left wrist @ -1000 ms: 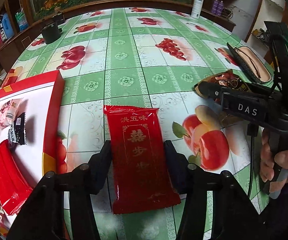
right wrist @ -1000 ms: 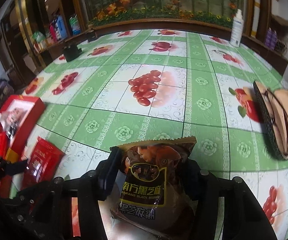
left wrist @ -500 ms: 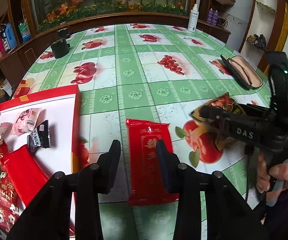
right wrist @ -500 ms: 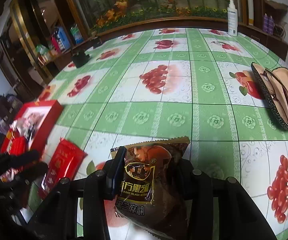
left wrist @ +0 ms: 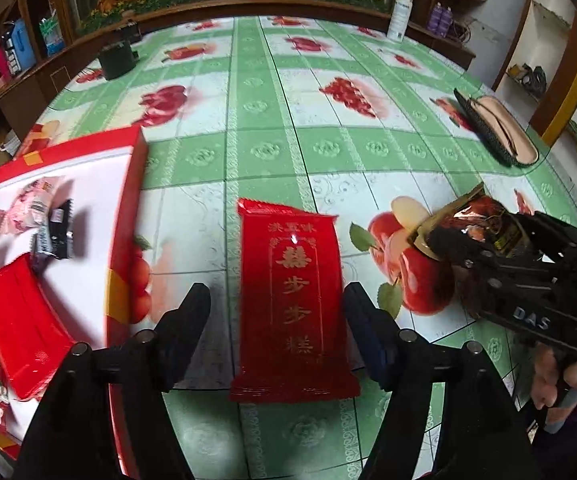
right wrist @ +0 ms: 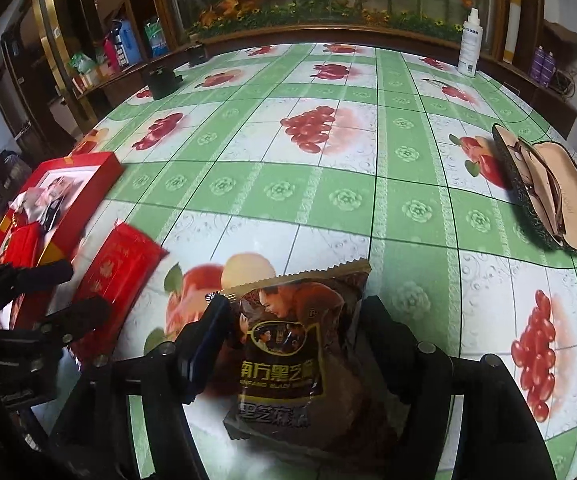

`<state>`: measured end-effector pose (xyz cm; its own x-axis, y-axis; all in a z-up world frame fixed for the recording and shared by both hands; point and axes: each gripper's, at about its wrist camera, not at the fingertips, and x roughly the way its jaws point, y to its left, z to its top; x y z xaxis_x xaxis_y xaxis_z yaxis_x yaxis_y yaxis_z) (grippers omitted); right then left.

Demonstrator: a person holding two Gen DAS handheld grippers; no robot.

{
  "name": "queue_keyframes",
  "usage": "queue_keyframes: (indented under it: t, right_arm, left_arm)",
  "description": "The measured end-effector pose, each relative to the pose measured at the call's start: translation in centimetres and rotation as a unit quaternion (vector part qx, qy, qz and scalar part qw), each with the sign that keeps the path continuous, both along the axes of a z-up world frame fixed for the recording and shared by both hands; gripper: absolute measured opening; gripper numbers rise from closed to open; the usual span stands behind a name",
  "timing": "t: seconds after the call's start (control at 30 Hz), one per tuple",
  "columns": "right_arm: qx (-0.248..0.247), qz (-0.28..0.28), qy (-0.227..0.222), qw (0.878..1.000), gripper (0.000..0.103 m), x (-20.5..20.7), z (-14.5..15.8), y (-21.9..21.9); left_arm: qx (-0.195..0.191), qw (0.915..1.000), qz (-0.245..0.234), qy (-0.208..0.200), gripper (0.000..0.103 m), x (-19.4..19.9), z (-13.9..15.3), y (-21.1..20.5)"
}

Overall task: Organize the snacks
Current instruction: 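Grasp the red flat packet with the left gripper and lift it, then carry the red packet and brown bag over the tray and open both grippers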

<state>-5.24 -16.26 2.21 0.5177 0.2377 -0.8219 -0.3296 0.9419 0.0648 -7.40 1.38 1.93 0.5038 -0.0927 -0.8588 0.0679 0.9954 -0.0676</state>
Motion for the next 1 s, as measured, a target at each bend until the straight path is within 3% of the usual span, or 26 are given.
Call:
queue_keyframes:
  t: [0.17,0.27,0.3,0.37,0.43,0.67,1.0]
  right_arm:
    - [-0.004,-0.001,0.004,1.000,0.068,-0.6,-0.2,-0.1]
    - [-0.011,0.001,-0.003,1.000,0.056,-1.0,-0.2,0.1]
    - [-0.010,-0.002,-0.003,1.000,0.055,-1.0,-0.2,0.2]
    - [-0.005,-0.005,-0.003,1.000,0.052,-1.1,-0.1,0.2]
    - [0.003,-0.003,-0.006,1.000,0.046,-1.3,0.2,0.1]
    - [0.026,0.002,-0.003,1.000,0.044,-1.6,0.6,0.3]
    - [0.073,0.029,-0.014,0.997,0.044,-1.9,2.9,2.5]
  left_arm:
    - [0.027,0.9996,-0.011,-0.006,0.070,0.1,-0.7,-0.7]
    - [0.028,0.9992,-0.026,-0.015,0.069,0.0,-0.7,-1.0]
    - [0.027,0.9990,-0.029,-0.019,0.067,-0.1,-0.7,-1.0]
    - [0.027,0.9987,-0.034,-0.027,0.051,0.0,-0.5,-1.0]
    - [0.025,0.9987,-0.037,-0.025,0.050,0.2,-0.4,-0.9]
    - [0.025,0.9980,-0.043,-0.037,0.048,-0.3,0.1,-0.9]
    - [0.009,0.9969,-0.022,-0.075,0.048,-1.8,3.0,1.5]
